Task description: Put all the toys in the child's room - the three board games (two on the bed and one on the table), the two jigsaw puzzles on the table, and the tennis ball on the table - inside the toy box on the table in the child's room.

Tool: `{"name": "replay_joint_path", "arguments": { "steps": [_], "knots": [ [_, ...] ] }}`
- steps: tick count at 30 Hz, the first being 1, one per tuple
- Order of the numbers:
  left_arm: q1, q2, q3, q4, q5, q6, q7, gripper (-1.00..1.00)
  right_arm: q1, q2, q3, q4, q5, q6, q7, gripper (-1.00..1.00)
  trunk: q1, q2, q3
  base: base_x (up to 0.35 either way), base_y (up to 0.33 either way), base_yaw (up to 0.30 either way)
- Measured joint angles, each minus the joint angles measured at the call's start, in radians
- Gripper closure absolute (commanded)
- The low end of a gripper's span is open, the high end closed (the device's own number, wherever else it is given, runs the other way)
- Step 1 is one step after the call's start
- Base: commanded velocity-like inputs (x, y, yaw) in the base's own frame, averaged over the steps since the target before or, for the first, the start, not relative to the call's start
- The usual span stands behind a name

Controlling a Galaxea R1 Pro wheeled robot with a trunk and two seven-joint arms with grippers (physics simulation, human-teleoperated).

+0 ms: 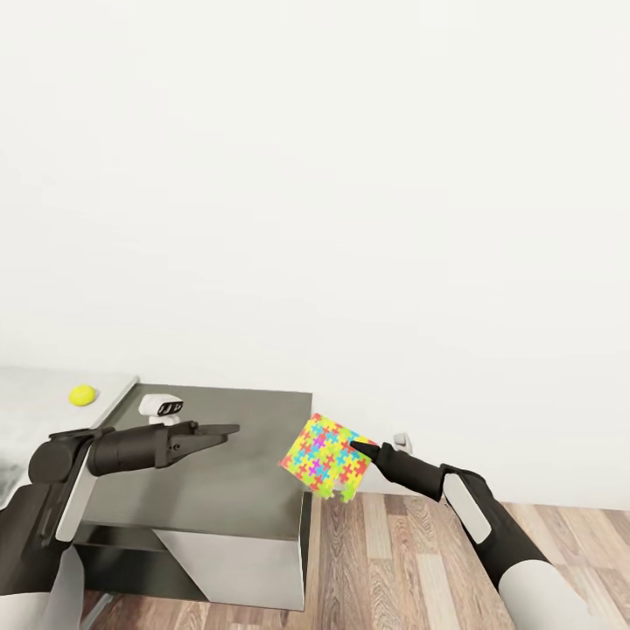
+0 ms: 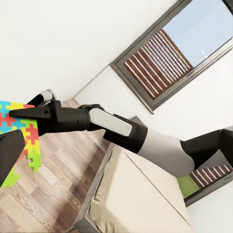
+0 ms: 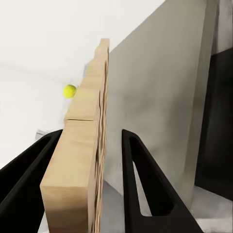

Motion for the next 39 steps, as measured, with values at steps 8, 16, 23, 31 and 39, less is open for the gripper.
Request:
{"name": "replay_joint_path", "arguments": {
  "steps": [8, 16, 23, 31, 39],
  "knots": [
    [-0.001, 0.003, 0.001, 0.0, -0.002, 0.0, 0.001, -1.0, 0.002, -0.018, 0.0, 0.0, -0.001, -0.003, 0.003, 1.0, -0.031, 0.056, 0.025, 0.0, 0.0, 0.0],
    [-0.001, 0.003, 0.001, 0.0, -0.002, 0.0, 0.002, -1.0, 0.003, -0.02, -0.009, 0.004, -0.001, -0.042, 0.019, 1.0, -0.061, 0.112, 0.05, 0.0, 0.0, 0.0],
    [-0.001, 0.002, 0.0, 0.0, -0.001, 0.0, 0.002, -1.0, 0.007, -0.02, -0.011, 0.006, -0.001, -0.046, 0.048, 1.0, -0.088, 0.161, 0.079, 0.0, 0.0, 0.0],
    [-0.001, 0.003, 0.0, 0.0, -0.001, 0.0, 0.002, -1.0, 0.01, -0.021, -0.012, 0.006, 0.0, -0.051, 0.055, 1.0, -0.119, 0.217, 0.117, 0.0, 0.0, 0.0],
    [-0.001, 0.003, -0.001, 0.0, -0.001, 0.0, 0.002, -1.0, 0.01, -0.031, -0.012, 0.006, 0.0, -0.052, 0.062, 1.0, -0.15, 0.274, 0.155, 0.0, 0.0, 0.0]
  ]
}}
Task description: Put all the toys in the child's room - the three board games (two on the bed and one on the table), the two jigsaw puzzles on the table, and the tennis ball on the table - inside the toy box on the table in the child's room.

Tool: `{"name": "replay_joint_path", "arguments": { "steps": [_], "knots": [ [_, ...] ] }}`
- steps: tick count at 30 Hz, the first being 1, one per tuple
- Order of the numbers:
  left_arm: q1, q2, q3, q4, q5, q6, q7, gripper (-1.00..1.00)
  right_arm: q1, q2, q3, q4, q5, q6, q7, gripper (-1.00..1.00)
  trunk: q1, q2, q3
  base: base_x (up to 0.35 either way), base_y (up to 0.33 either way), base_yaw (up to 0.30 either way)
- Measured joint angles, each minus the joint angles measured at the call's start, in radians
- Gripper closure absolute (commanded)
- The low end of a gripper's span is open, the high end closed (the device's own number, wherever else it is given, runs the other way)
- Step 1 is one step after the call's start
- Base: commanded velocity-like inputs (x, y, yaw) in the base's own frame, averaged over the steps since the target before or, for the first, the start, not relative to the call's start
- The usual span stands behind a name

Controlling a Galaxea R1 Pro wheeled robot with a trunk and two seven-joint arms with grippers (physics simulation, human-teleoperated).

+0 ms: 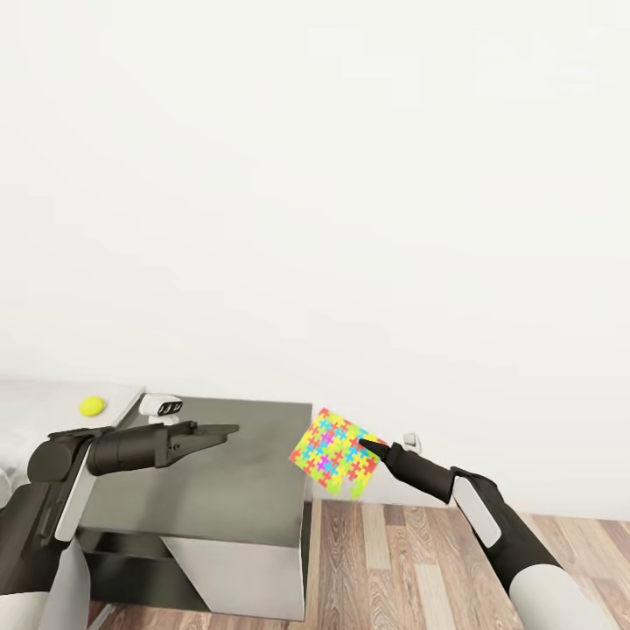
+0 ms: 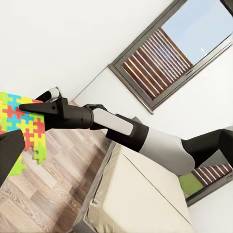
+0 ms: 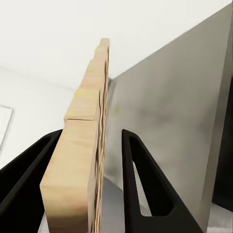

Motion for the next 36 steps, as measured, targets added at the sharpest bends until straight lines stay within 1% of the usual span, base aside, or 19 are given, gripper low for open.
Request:
{"name": "replay_joint_path", "arguments": {
  "steps": [9, 13, 20, 36],
  "knots": [
    [0.0, 0.0, 0.0, 0.0, -0.001, 0.0, 0.0, -1.0, 0.0, -0.006, 0.0, 0.001, 0.0, -0.017, 0.017, 1.0, -0.035, 0.063, 0.043, 0.0, 0.0, 0.0],
    [0.0, 0.0, 0.007, 0.0, -0.003, 0.0, 0.001, -1.0, 0.0, -0.01, 0.0, 0.002, 0.0, -0.019, 0.032, 1.0, -0.05, 0.091, 0.063, 0.0, 0.0, 0.0],
    [0.0, 0.0, 0.009, 0.0, -0.003, 0.0, 0.001, -1.0, 0.0, -0.011, 0.0, 0.002, 0.0, -0.02, 0.035, 1.0, -0.077, 0.141, 0.093, 0.0, 0.0, 0.0],
    [0.0, 0.0, 0.01, 0.0, -0.003, 0.0, 0.001, -1.0, 0.0, -0.017, 0.0, 0.002, 0.0, -0.02, 0.034, 1.0, -0.077, 0.141, 0.094, 0.0, 0.0, 0.0]
  ]
}}
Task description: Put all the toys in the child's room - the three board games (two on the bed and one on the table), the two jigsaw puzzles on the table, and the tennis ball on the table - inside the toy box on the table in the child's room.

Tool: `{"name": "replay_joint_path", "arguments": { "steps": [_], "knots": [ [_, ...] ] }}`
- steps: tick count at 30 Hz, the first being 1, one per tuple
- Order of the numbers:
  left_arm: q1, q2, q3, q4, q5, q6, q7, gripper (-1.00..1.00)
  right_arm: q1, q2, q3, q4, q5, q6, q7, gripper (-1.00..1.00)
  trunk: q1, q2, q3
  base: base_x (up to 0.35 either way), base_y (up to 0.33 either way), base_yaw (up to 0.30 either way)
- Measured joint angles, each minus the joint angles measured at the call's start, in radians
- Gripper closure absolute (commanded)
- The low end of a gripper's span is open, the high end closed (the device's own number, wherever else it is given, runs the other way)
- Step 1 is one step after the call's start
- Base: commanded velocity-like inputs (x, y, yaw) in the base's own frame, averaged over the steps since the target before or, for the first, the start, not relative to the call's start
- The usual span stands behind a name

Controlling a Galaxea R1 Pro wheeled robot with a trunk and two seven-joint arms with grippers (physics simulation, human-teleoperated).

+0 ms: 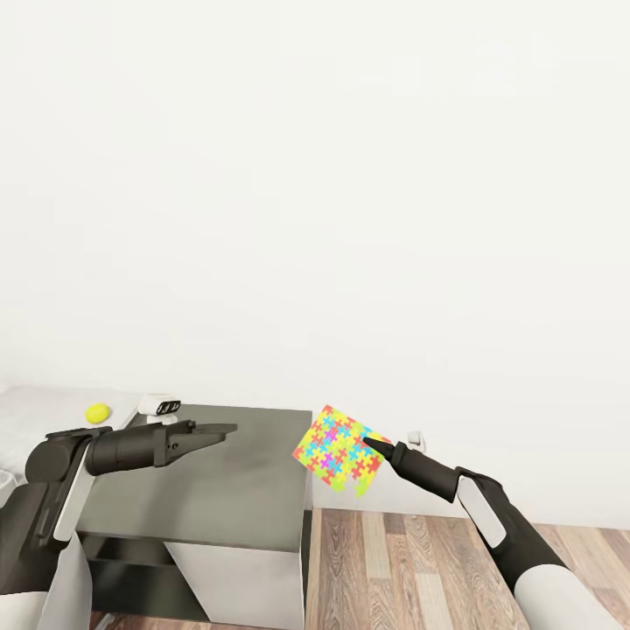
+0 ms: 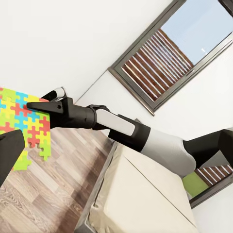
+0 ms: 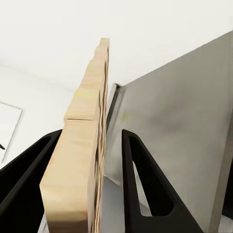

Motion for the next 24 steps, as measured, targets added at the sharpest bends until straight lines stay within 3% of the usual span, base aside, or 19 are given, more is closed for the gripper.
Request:
{"name": "replay_joint_path", "arguments": {
  "steps": [17, 24],
  "knots": [
    [0.001, 0.0, 0.0, 0.0, 0.0, -0.002, -0.001, -1.0, 0.0, 0.0, 0.0, -0.001, 0.001, 0.0, 0.0, 1.0, 0.0, 0.0, 0.0, 0.0, 0.0, 0.002],
    [0.002, 0.0, 0.0, 0.0, 0.001, -0.005, -0.001, -1.0, 0.0, 0.0, 0.0, -0.001, 0.001, 0.0, 0.0, 1.0, 0.0, 0.0, 0.0, 0.0, 0.0, 0.113]
  ]
}}
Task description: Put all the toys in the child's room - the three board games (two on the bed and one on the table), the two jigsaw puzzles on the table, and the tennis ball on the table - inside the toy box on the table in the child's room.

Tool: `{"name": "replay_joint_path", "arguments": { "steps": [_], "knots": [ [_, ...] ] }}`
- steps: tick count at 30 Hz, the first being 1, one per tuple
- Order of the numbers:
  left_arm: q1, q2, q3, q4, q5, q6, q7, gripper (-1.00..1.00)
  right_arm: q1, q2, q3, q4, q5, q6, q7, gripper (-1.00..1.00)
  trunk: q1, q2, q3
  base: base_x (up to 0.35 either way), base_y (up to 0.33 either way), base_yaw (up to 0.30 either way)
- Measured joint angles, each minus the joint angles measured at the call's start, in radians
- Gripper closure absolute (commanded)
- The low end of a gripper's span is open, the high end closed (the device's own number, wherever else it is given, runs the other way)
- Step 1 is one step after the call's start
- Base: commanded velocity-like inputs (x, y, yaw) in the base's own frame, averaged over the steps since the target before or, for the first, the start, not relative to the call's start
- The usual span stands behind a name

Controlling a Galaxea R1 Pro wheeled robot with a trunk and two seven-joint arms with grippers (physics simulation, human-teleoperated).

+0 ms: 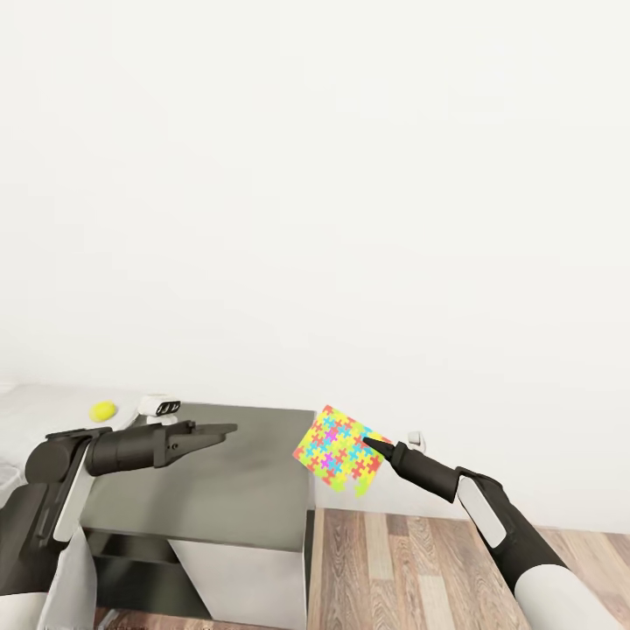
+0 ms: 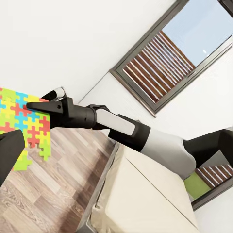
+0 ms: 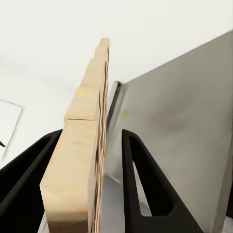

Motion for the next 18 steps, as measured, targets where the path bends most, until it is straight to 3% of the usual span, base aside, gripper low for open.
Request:
{"name": "replay_joint_path", "arguments": {
  "steps": [18],
  "knots": [
    [0.002, 0.008, 0.029, 0.0, 0.001, 0.0, -0.003, -1.0, 0.0, 0.002, 0.001, 0.0, 0.002, 0.0, 0.0, 1.0, 0.0, 0.0, 0.0, 0.0, 0.0, 0.281]
  ]
}}
